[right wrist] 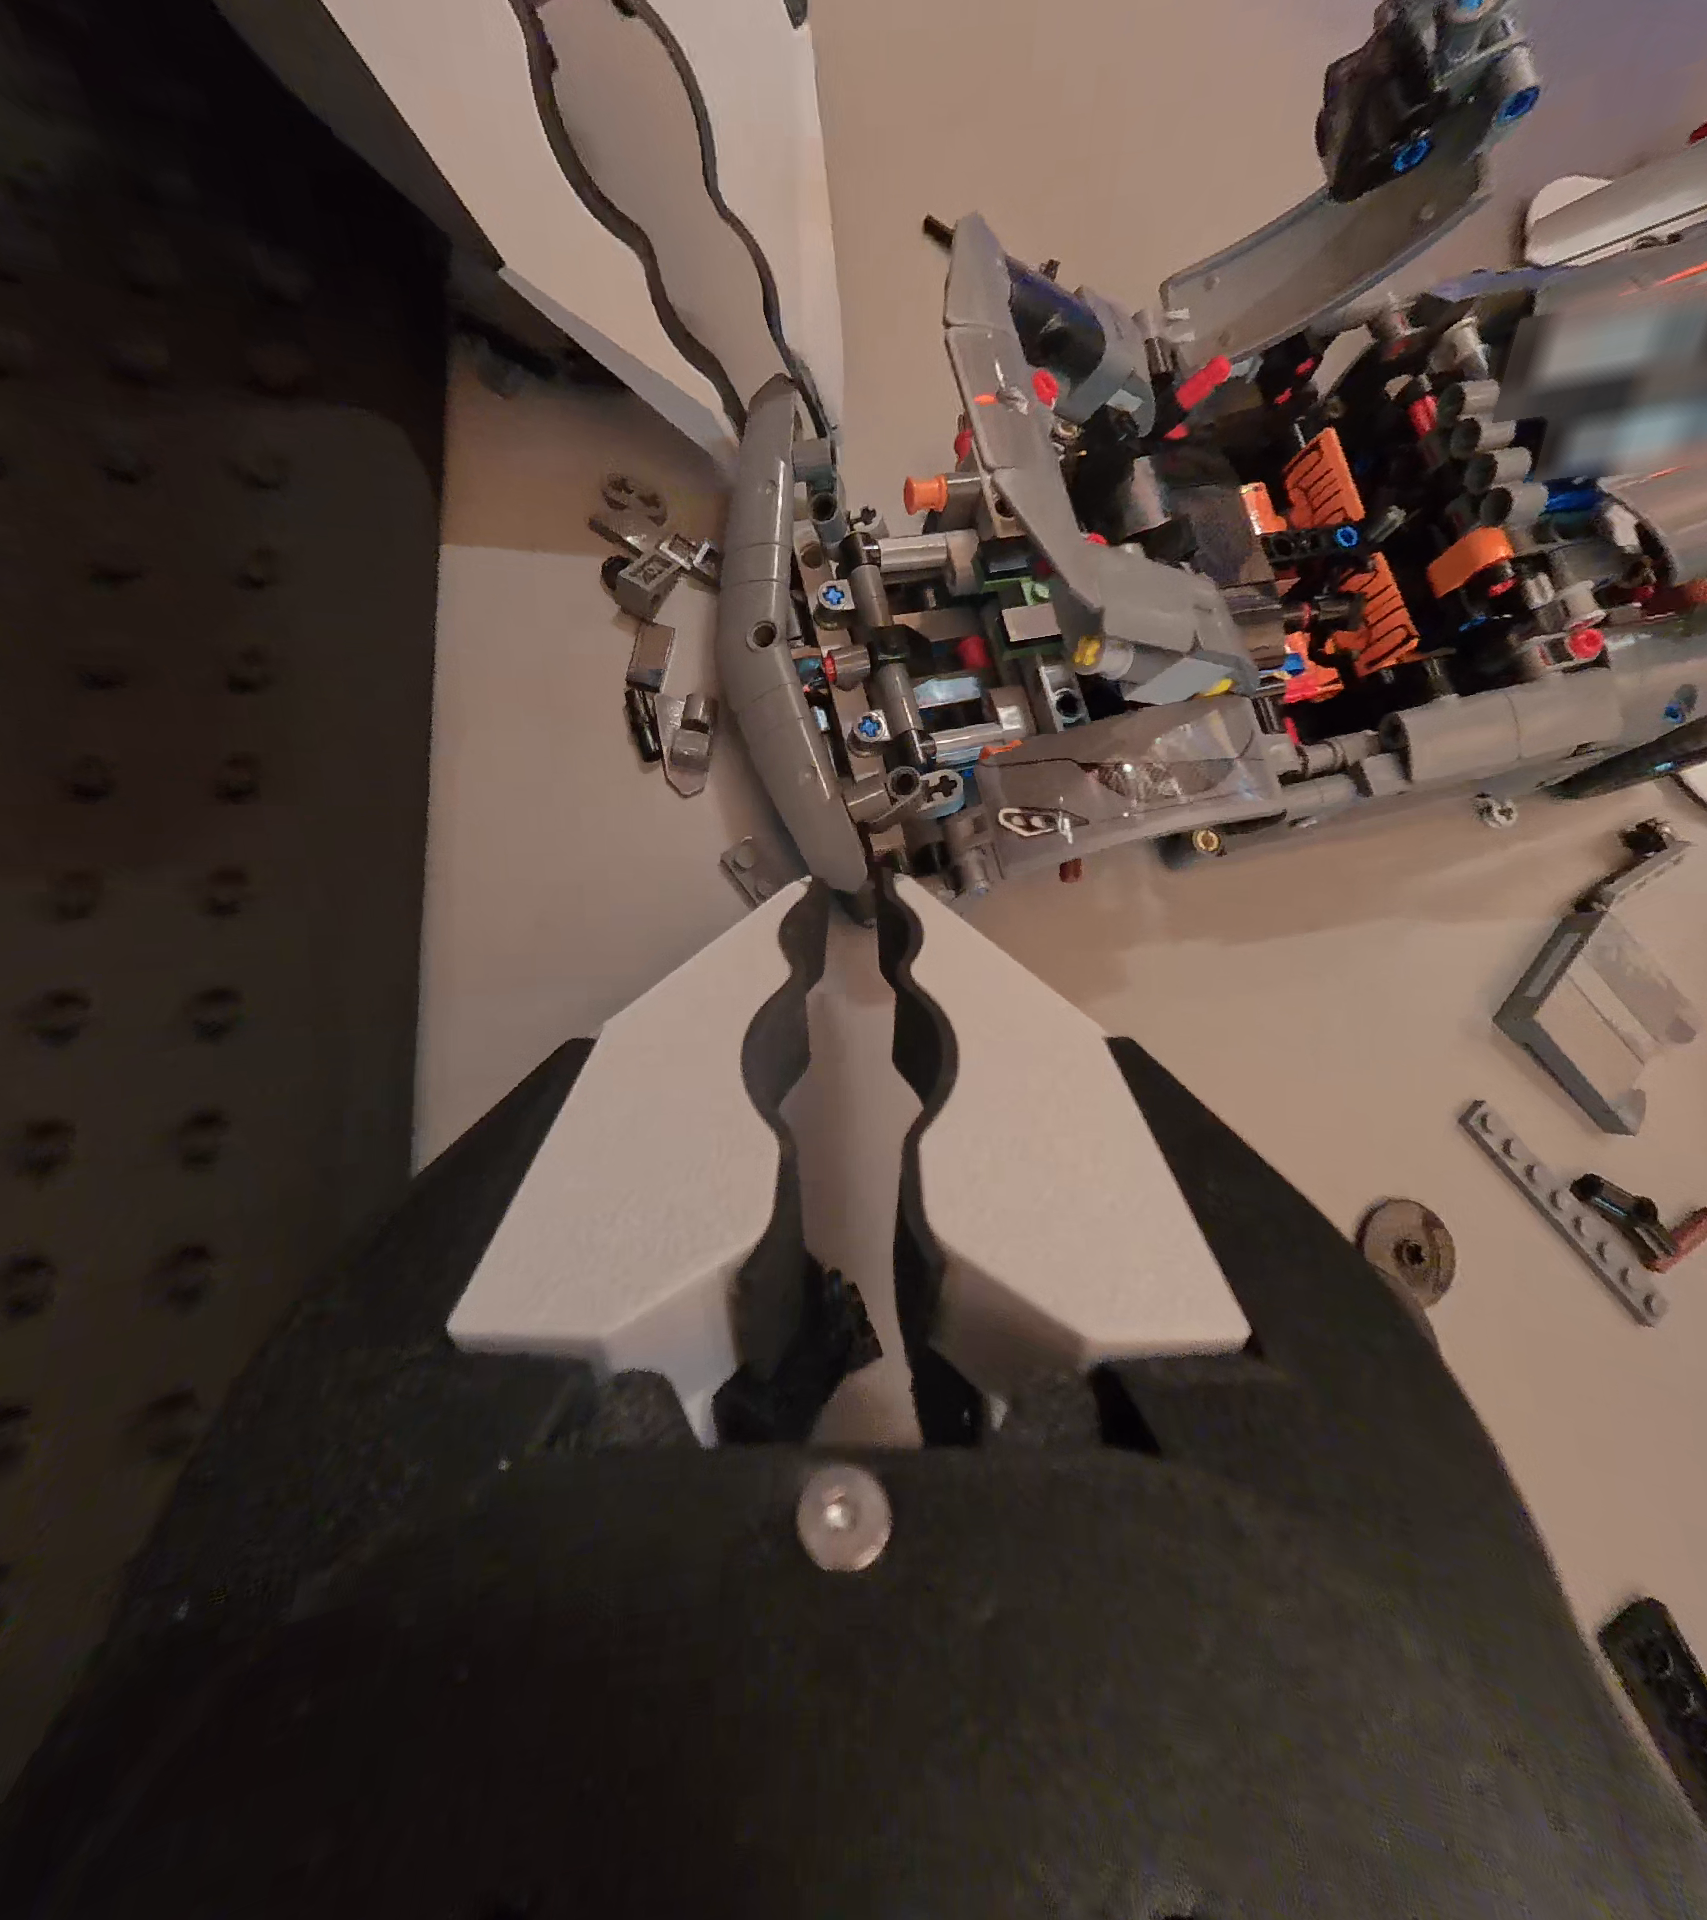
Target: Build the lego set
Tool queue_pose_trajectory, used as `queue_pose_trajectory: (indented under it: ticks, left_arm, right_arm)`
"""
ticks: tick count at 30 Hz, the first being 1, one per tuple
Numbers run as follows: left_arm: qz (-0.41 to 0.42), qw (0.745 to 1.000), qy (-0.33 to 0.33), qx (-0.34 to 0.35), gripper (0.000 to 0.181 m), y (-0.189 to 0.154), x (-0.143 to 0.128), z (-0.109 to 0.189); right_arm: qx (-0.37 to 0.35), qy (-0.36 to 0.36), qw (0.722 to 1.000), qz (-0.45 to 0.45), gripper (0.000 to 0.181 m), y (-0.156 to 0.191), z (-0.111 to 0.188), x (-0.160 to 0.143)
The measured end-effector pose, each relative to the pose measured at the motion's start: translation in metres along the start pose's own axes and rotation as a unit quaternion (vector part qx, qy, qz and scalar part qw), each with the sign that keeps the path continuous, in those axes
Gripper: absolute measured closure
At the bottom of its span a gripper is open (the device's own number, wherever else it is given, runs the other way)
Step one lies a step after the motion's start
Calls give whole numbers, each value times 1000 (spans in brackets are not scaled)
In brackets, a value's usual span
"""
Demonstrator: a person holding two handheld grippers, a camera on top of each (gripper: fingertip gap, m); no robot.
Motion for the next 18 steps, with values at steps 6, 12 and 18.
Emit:
queue_pose_trajectory:
  ticks: [6, 12, 18]
  left_arm:
    - [-17, 1000, -1, 11, 171, 1, -1, -1]
    - [-20, 1000, -1, 17, 171, 0, 0, -2]
    - [-14, 1000, 0, 14, 171, 0, 0, -2]
  right_arm:
    - [-2, 18, 1000, 19, 174, 4, -6, -5]
    - [-8, 22, 999, 27, 178, 4, -8, -5]
    - [-8, 22, 1000, 18, 181, 3, -8, -5]
Point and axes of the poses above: each gripper's, where its closed fingertips meet, z back along the fingers, x out of its top, y = z × x across the jaws, the point moved 3 cm from there along z, back along the fingers, and after that the axes turned 10 degrees about -x, right-handed, at the moved point
